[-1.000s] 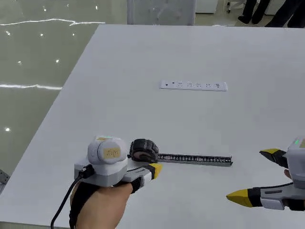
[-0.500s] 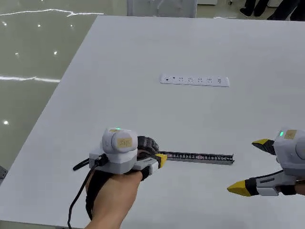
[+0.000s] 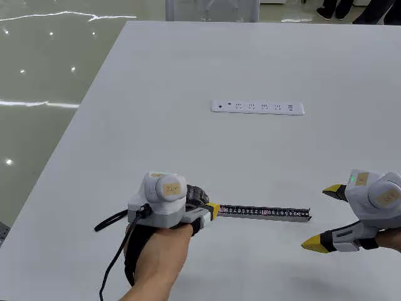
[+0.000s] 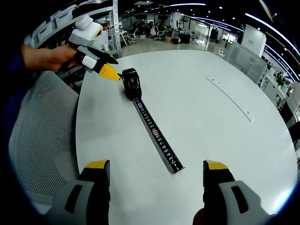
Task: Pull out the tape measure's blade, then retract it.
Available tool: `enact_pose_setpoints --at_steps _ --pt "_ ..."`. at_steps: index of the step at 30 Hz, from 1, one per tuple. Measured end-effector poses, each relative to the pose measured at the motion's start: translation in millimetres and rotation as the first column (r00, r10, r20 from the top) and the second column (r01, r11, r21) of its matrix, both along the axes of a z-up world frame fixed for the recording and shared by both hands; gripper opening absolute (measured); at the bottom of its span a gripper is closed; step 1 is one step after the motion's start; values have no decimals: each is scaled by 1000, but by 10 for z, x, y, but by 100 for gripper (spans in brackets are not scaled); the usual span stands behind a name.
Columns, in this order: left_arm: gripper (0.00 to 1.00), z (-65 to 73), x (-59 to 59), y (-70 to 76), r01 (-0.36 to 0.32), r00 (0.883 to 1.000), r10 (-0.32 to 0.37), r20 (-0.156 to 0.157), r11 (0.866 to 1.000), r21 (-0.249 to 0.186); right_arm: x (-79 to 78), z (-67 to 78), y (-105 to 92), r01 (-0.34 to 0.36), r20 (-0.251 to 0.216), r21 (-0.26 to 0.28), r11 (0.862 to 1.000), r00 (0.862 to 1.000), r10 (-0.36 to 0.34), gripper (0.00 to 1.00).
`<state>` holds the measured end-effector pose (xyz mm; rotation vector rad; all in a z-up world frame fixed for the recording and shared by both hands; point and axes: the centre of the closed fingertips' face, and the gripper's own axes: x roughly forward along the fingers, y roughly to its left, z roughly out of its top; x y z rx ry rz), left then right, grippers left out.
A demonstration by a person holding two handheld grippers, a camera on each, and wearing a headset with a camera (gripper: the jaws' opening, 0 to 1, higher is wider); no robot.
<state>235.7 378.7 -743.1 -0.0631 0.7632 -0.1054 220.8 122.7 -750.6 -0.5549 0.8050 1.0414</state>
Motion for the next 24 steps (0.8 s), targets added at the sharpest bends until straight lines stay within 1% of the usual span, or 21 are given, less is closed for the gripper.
enact_pose_setpoints --at_steps 2,3,5,6,8,9,11,12,13,14,15,18,19,20,22,24 --pt "86 -40 8 -2 -6 1000 6 -9 1000 -1 32 -55 -11 -9 -7 -12 1000 1000 9 76" --pt "86 -63 18 -10 -12 1000 12 -13 1000 -8 60 -89 -15 -13 -7 -16 1000 1000 13 75" --pt "86 -97 34 -12 -17 1000 17 -15 1000 -5 98 -157 -26 -40 -7 -25 999 999 39 72" --pt "86 -125 42 -17 -18 1000 17 -21 1000 -6 130 -201 -40 -42 -10 -32 999 999 42 71" --pt "85 -163 51 -15 -22 999 22 -29 1000 -7 134 -234 -54 -62 -22 -44 997 998 61 68" --pt "85 -179 62 -12 -25 999 25 -27 1000 -8 140 -270 -49 -80 -33 -47 996 996 79 65" --pt "85 -222 74 -13 -36 999 35 -38 999 -19 136 -346 -59 -111 -55 -70 991 993 107 63" --pt "85 -244 81 0 -39 998 38 -42 999 -13 138 -370 -59 -122 -58 -78 989 991 117 62" --pt "85 -271 88 -2 -46 998 45 -52 999 -25 145 -405 -66 -139 -62 -92 986 989 134 62" --pt "85 -284 96 -4 -51 997 49 -54 998 -32 143 -428 -73 -153 -66 -102 983 987 146 61" --pt "85 -299 103 2 -56 997 54 -59 998 -32 143 -458 -81 -176 -71 -114 978 983 169 60" --pt "84 -324 119 7 -61 996 59 -61 998 -31 152 -508 -96 -207 -76 -135 969 977 198 57" --pt "84 -337 132 8 -62 997 61 -57 998 -29 157 -526 -94 -221 -77 -144 964 974 212 56" --pt "83 -362 142 13 -63 996 62 -60 998 -23 155 -550 -102 -252 -78 -159 955 967 242 54" --pt "83 -393 151 15 -67 996 65 -68 997 -27 161 -579 -103 -268 -82 -169 949 963 257 52" --pt "83 -400 167 13 -72 995 70 -65 997 -29 163 -612 -107 -303 -86 -176 937 952 292 49"
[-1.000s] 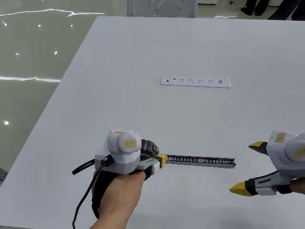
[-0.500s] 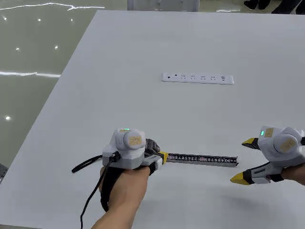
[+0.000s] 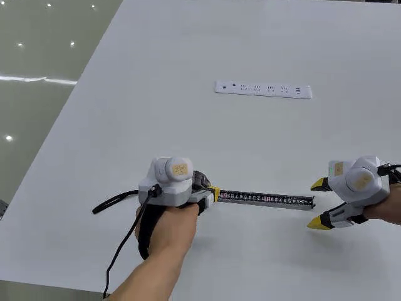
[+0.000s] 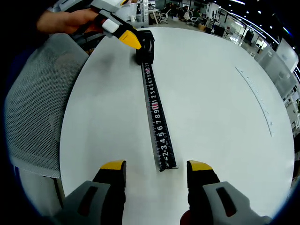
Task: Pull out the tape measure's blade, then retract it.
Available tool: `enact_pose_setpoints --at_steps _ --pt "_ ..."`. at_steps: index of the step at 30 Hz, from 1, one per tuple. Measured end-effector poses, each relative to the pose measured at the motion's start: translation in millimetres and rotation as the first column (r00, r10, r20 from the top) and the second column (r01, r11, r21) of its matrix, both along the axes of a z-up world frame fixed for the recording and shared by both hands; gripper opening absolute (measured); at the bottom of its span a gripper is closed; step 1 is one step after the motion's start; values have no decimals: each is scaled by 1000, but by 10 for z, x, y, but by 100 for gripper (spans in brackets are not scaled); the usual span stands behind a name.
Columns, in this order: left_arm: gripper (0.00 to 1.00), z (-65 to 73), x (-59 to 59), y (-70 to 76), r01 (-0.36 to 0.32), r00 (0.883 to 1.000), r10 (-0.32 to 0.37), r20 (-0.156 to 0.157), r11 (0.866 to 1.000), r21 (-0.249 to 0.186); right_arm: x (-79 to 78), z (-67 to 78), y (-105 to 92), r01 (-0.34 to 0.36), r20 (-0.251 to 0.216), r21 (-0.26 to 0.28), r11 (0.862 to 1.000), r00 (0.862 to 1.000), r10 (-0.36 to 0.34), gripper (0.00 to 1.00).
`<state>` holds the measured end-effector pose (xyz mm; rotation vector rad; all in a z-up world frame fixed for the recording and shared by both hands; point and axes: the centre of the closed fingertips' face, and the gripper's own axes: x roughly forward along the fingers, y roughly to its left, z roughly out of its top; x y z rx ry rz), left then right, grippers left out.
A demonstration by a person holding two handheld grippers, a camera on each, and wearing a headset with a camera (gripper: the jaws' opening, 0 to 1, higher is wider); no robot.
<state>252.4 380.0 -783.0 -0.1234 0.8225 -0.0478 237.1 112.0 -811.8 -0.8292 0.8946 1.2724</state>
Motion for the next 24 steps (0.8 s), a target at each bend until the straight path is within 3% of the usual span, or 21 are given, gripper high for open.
enact_pose_setpoints --at_steps 4,12,24 --pt "83 -17 27 -14 -4 1000 4 3 1000 -6 35 -27 8 -20 -7 1 1000 1000 21 44" --pt "83 -113 56 -34 -6 1000 6 -22 1000 -15 91 -78 -44 -81 -8 -18 997 997 81 31" --pt "81 -109 95 -29 -26 1000 26 -10 999 -29 98 -87 -76 -118 -22 -28 993 993 118 19"
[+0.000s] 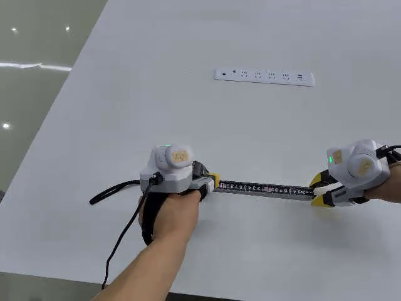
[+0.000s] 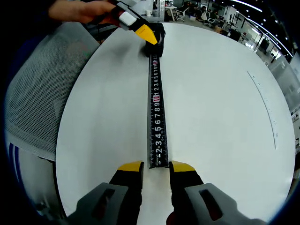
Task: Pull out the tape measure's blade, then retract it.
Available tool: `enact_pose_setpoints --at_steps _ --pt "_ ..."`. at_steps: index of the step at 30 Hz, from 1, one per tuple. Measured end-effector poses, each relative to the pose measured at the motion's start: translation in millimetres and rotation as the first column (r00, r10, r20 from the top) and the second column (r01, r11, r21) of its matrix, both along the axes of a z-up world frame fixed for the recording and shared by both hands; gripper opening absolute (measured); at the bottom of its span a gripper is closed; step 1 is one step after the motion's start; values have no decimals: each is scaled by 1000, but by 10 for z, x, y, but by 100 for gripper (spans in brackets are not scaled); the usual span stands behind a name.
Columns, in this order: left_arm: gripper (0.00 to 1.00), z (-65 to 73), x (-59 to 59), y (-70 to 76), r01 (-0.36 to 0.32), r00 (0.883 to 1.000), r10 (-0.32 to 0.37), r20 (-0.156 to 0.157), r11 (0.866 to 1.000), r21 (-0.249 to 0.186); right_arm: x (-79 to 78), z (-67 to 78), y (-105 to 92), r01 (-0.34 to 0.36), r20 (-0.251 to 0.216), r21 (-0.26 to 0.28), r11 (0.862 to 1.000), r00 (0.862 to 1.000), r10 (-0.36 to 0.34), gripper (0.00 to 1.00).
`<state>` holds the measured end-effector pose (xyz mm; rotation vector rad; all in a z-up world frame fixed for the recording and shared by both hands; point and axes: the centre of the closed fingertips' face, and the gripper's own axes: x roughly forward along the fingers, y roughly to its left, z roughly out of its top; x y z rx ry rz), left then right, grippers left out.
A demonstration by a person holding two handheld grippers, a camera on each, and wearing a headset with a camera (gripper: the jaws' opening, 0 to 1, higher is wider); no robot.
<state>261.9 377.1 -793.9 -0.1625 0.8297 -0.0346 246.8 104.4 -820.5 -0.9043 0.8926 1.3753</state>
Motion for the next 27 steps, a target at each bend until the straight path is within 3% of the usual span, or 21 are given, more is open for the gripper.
enact_pose_setpoints --at_steps 13,18,27 --pt "72 -12 -11 31 -3 1000 3 7 1000 4 28 -13 22 -36 4 -14 999 999 36 14" --pt "70 3 4 60 -2 999 1 42 1000 17 24 -17 24 -47 1 -16 999 999 47 13" --pt "69 -28 6 21 6 999 -7 45 1000 18 14 -15 28 -55 -1 -18 998 998 55 13"
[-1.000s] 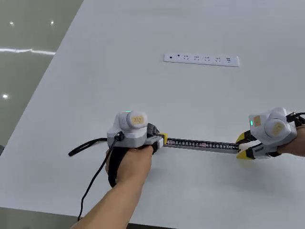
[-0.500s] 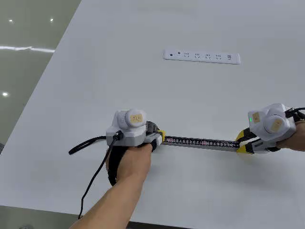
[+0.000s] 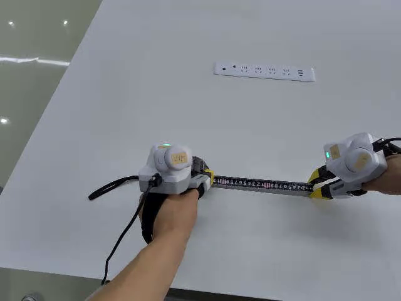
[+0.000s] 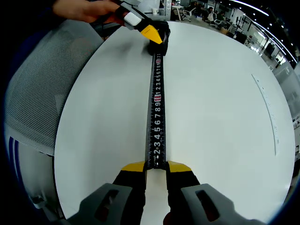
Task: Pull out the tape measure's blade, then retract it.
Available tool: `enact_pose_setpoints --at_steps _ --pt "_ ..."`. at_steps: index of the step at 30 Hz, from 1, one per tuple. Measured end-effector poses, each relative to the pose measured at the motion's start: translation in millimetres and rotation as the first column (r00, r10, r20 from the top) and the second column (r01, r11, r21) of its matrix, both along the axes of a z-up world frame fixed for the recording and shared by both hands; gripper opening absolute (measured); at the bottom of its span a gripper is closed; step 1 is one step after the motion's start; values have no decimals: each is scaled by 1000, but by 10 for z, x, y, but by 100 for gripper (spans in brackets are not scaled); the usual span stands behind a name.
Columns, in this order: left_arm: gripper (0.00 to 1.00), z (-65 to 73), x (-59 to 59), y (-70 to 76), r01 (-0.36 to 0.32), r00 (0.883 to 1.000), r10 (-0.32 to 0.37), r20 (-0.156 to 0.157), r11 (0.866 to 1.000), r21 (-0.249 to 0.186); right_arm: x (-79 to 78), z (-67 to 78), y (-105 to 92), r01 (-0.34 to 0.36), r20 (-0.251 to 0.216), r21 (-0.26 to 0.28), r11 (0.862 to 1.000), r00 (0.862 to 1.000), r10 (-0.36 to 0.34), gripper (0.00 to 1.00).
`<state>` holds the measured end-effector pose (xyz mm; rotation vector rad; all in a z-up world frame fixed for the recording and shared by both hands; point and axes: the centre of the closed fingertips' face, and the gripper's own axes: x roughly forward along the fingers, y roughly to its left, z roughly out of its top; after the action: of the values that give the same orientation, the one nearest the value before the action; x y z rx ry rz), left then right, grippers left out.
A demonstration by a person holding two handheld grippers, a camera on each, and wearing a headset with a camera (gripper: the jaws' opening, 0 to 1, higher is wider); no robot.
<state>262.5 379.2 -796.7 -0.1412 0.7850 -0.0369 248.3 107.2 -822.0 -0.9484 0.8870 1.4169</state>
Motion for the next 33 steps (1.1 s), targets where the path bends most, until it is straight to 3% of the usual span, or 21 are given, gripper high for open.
enact_pose_setpoints --at_steps 3,4,10,27,33 --pt "62 14 6 -67 22 1000 -22 18 1000 -17 2 -2 -1 0 -2 0 1000 1000 0 13" --pt "62 13 2 -46 14 1000 -14 23 1000 4 1 -2 0 0 -3 0 1000 1000 0 13" --pt "61 19 9 -52 15 998 -15 59 1000 -8 -1 -6 -1 -11 -10 -3 1000 1000 11 12" --pt "58 19 13 -36 20 998 -20 67 1000 2 -2 -9 -1 -20 -11 -10 1000 1000 20 12" --pt "58 24 14 -35 25 997 -25 73 1000 1 14 -3 79 -2 -21 8 1000 1000 2 12"
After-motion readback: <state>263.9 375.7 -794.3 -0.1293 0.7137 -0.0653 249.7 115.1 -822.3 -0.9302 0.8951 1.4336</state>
